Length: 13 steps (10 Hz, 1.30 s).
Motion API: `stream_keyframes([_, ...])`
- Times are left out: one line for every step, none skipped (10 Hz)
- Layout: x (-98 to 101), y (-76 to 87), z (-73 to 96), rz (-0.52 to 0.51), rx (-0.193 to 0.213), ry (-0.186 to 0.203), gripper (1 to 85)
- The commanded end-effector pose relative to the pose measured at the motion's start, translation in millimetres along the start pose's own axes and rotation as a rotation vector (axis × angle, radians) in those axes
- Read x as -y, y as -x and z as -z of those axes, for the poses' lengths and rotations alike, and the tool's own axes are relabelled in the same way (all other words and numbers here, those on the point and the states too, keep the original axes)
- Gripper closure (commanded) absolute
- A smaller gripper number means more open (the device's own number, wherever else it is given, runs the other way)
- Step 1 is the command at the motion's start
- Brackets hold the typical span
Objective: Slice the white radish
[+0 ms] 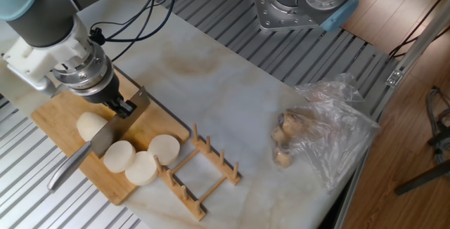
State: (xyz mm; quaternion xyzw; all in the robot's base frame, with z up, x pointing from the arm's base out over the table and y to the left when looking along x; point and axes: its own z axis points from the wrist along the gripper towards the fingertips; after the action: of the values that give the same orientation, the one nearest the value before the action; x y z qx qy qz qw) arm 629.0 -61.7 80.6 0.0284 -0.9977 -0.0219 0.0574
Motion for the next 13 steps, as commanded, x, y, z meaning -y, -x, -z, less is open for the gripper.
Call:
stream_keyframes([-1.7,-6.2,-0.4,-0.001,-0.002,0.012,84.3])
stream_keyframes([-1.8,-6.6,-0.3,0.003,-0.004,0.013,83.7])
stream_keyframes([-2.2,-4.4,-0.2,0.013,0.004,0.014,78.3])
stream_keyframes([-3.1,-1.4,-0.5,0.018,0.015,0.017,75.0])
stream_keyframes([-4.0,1.1,-0.5,0.017,0.023,0.020,73.3])
stream_keyframes([-5.3,2.8,-0.4,0.016,0.028,0.024,72.3])
stream_keyframes([-6.9,4.5,-0.2,0.016,0.033,0.030,70.7])
stream_keyframes([-7.5,6.4,0.6,0.016,0.036,0.030,69.7])
stream_keyframes([-8.2,9.7,2.0,0.013,0.042,0.030,69.0])
stream_keyframes([-7.9,13.6,4.2,0.011,0.046,0.026,69.0])
stream_keyframes([-6.8,18.4,6.6,0.014,0.052,0.023,69.0])
stream_keyframes([-5.4,22.3,7.6,0.017,0.057,0.023,69.0])
stream_keyframes([-6.9,26.1,8.5,0.018,0.060,0.030,69.0])
